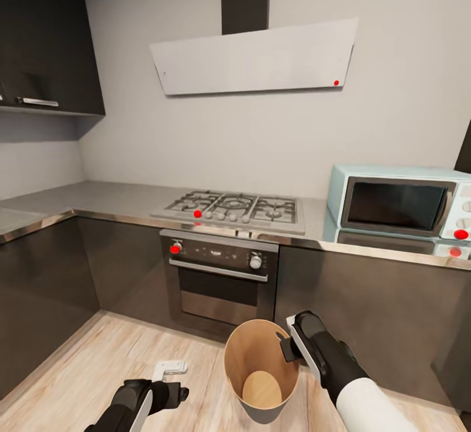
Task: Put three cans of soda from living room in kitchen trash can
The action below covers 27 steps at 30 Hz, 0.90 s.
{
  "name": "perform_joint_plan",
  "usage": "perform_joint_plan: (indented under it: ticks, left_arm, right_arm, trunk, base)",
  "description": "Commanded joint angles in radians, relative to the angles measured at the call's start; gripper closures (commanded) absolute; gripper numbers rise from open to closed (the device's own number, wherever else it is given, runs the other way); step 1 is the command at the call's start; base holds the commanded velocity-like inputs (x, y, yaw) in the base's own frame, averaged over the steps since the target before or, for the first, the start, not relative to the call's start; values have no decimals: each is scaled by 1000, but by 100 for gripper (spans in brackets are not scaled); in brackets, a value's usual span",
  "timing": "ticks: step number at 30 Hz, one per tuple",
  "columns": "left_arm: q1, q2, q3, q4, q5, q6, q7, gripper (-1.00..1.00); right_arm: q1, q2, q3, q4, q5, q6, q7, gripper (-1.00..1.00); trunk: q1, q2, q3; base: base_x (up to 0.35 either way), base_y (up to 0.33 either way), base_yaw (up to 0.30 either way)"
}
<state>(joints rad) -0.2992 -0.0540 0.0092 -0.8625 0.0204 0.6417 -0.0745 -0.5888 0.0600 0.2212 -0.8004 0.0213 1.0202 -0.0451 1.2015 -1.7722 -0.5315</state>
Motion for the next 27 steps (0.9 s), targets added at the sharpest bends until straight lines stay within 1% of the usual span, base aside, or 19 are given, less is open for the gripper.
perform_joint_plan:
  ticks: [1, 7, 14, 27]
  left_arm:
    - [0, 0, 0, 0, 0, 0, 0, -100]
    - [0, 0, 0, 0, 0, -1, -1, -100]
    - [1, 0, 0, 6, 0, -22, 0, -100]
    - [2, -1, -1, 7, 0, -25, 1, -100]
  right_arm:
    - [0, 2, 0, 0, -11, 0, 3, 100]
    - [0, 4, 1, 0, -11, 0, 2, 100]
    - [1, 4, 1, 0, -11, 0, 0, 100]
    - [1, 6, 1, 0, -11, 0, -1, 100]
  trunk:
    - [-4, 7, 3]
    - [-27, 49, 22]
    - [-54, 98, 44]
    - [-104, 189, 85]
  base:
    - [0, 0, 0]
    - [0, 0, 0]
    - [0, 0, 0]
    - [0, 0, 0]
